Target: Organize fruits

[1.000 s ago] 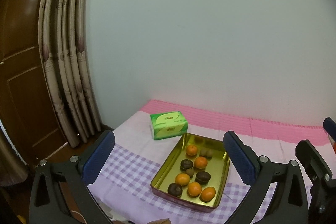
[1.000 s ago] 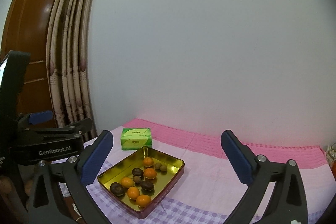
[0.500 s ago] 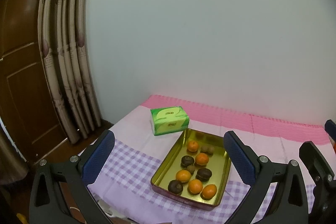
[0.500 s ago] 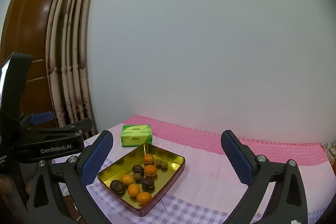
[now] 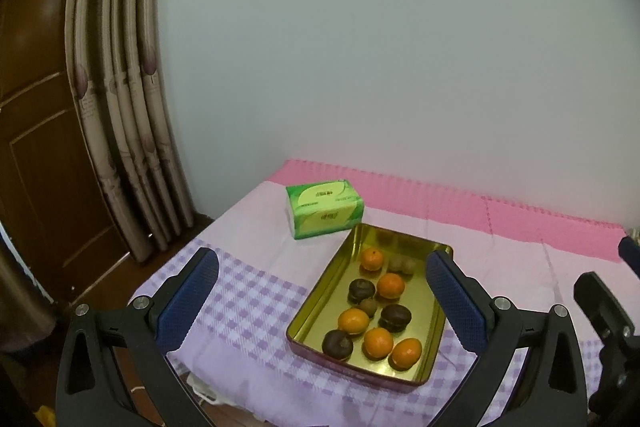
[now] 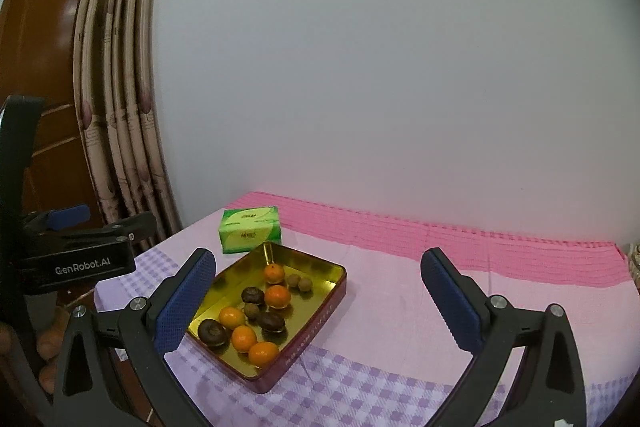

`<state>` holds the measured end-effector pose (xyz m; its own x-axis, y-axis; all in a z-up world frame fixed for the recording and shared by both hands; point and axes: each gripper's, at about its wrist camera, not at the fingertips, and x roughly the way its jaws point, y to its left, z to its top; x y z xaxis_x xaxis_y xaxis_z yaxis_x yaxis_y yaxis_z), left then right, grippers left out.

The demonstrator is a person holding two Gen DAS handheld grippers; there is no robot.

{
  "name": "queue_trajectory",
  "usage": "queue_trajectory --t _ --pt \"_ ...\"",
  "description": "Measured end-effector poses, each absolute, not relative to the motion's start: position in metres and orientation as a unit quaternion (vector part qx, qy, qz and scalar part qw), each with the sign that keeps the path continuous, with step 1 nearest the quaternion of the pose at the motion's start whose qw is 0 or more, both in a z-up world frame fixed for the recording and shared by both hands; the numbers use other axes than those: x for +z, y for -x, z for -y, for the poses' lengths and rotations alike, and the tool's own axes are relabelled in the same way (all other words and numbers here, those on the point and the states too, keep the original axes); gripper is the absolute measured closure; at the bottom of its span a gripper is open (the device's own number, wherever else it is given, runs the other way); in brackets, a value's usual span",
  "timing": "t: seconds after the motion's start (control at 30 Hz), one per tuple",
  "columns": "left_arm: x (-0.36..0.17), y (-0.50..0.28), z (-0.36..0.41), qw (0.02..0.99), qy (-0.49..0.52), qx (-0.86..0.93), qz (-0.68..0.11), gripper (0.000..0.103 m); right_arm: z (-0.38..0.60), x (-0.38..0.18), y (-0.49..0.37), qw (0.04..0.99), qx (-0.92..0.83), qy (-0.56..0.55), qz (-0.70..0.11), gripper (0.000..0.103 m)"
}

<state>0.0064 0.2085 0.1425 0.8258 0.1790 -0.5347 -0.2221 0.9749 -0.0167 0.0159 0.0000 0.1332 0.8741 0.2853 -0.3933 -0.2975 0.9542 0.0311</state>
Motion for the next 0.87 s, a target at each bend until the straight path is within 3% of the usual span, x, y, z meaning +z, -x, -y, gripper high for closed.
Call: queue_trajectory --t 0.47,0.73,0.87 --pt "0.129 -0.016 -0.211 0.948 0.038 0.104 -0.297 0.0 0.017 0.109 -0.035 0.961 0.146 0.015 -0.236 0.001" --pt "0.108 -0.029 -0.204 0.937 0.03 0.102 -0.333 0.0 0.121 0.019 -0.101 0.92 0.098 0.056 -0.376 0.001" --pt "0.102 -0.034 -0.201 0.932 0.017 0.108 -0.346 0.0 0.199 -0.023 -0.134 0.891 0.038 0.025 -0.452 0.001"
